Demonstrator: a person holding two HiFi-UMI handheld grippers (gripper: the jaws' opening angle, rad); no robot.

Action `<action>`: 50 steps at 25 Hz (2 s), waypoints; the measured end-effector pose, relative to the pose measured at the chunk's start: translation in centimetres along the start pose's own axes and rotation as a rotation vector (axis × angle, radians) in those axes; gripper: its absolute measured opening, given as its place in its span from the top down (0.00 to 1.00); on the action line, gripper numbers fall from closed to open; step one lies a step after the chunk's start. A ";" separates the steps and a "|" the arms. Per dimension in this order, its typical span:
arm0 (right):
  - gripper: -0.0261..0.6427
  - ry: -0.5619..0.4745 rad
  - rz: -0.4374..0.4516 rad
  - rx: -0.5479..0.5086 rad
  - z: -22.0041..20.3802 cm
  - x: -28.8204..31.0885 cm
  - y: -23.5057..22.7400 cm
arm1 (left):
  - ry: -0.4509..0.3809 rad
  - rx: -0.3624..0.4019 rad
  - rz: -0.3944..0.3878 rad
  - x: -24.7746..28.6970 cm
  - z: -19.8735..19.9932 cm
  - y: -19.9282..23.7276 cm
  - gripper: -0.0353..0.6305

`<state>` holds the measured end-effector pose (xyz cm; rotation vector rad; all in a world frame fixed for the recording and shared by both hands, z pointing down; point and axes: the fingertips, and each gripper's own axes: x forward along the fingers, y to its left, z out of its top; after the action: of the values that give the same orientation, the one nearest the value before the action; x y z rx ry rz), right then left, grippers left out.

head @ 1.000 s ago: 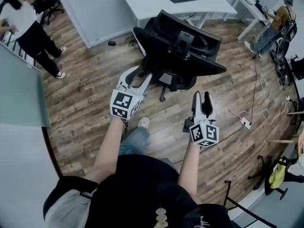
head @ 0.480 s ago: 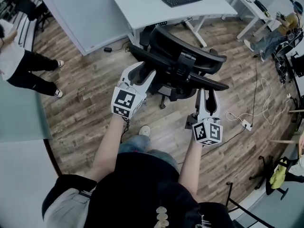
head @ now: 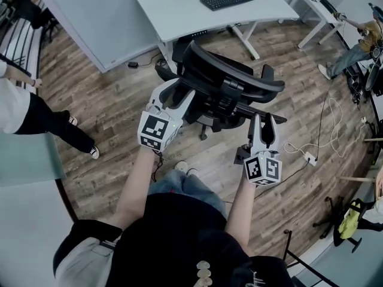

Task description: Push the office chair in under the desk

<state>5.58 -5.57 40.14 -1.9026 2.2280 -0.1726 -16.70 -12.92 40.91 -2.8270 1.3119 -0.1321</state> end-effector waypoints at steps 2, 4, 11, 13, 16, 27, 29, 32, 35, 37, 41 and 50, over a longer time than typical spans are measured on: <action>0.71 0.004 0.012 0.000 0.1 0.7 -0.4 | 0.002 0.002 0.009 0.5 0.1 0.1 0.68; 0.71 0.010 0.028 -0.003 0.4 1.3 -0.7 | 0.009 0.013 0.019 0.9 0.3 0.4 0.68; 0.71 0.154 0.269 -0.233 1.4 1.2 0.9 | 0.133 0.219 -0.059 0.5 0.3 0.3 0.61; 0.71 0.225 0.347 -0.362 1.6 1.0 1.2 | 0.223 0.363 -0.110 0.4 -0.4 0.2 0.58; 0.70 0.359 0.461 -0.581 0.7 1.1 1.3 | 0.359 0.604 -0.198 0.9 -1.9 0.0 0.54; 0.64 0.843 0.756 -1.135 -7.7 1.8 0.2 | 0.689 1.111 -0.449 3.3 -7.7 -0.3 0.58; 0.65 0.886 0.774 -1.179 -8.8 2.1 0.0 | 0.698 1.149 -0.465 4.0 -8.2 -0.4 0.61; 0.66 0.943 0.802 -1.234 -10.6 2.4 -0.4 | 0.715 1.182 -0.495 4.6 -8.7 -0.6 0.63; 0.67 0.970 0.824 -1.252 -11.6 2.6 -0.5 | 0.729 1.203 -0.525 4.6 -9.1 -0.8 0.64; 0.68 0.978 0.828 -1.255 -11.8 2.8 -0.6 | 0.738 1.220 -0.540 4.5 -9.4 -0.8 0.67; 0.72 0.981 0.830 -1.277 -12.1 3.0 -0.8 | 0.754 1.260 -0.548 4.9 -10.2 -0.6 0.70; 0.80 0.968 0.834 -1.281 -12.5 3.2 -0.8 | 0.813 1.266 -0.555 5.0 -11.0 -0.6 0.77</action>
<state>3.00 -9.41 52.21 -0.8625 4.2440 0.8218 -13.97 -16.22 52.19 -1.8401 0.1221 -1.5507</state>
